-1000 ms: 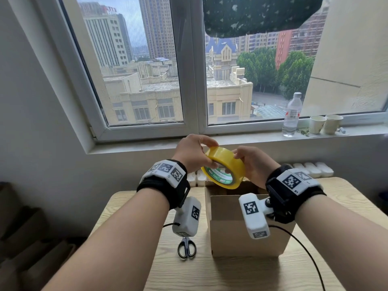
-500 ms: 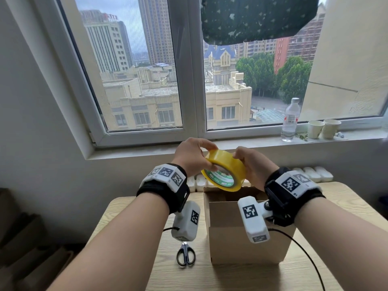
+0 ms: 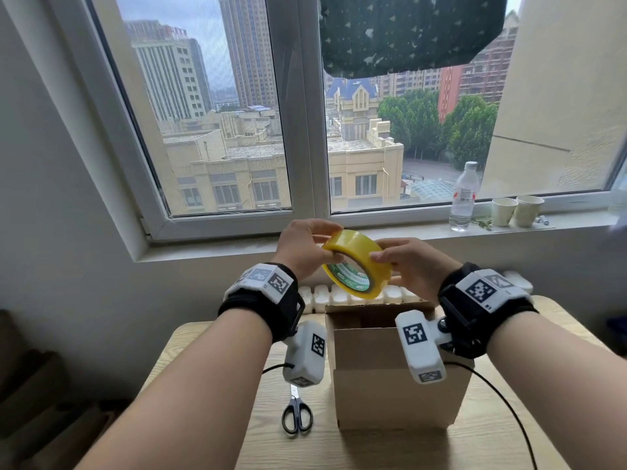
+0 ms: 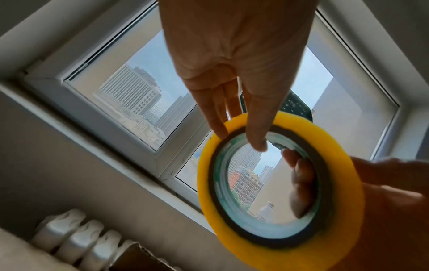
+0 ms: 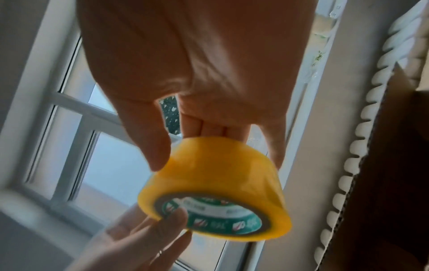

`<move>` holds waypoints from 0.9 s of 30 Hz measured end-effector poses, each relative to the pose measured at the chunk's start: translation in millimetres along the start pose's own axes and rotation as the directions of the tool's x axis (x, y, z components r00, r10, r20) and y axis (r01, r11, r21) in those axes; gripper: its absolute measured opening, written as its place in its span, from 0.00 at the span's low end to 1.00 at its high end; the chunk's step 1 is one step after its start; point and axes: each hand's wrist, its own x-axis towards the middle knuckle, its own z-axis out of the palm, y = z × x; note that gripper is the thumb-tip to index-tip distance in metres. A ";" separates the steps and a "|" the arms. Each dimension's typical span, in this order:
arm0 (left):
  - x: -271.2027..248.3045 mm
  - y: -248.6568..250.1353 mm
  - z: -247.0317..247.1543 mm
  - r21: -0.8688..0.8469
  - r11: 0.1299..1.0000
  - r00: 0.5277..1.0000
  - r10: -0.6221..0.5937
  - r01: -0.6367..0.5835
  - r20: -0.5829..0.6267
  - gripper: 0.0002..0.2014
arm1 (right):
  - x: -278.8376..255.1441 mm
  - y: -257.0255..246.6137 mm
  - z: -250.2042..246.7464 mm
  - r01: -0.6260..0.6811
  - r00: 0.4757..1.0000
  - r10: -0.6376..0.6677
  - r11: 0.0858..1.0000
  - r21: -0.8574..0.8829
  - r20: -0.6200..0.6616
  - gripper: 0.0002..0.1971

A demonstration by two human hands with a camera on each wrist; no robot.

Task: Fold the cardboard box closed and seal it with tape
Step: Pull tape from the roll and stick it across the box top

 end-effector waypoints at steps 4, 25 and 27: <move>3.6 6.1 2.1 0.098 0.995 0.999 0.029 -0.030 0.012 0.17 | 5.8 -6.8 7.8 0.063 0.981 -0.098 0.977 -0.203 -0.167 0.04; -8.2 22.7 9.4 0.562 0.827 1.000 0.025 -0.020 -0.002 0.06 | 14.9 -5.1 31.3 0.089 0.945 -0.290 0.672 -0.735 -0.151 0.09; -8.5 20.6 8.5 0.592 0.806 1.000 0.030 -0.026 0.002 0.07 | 13.9 -6.3 35.0 0.103 0.947 -0.296 0.652 -0.751 -0.127 0.08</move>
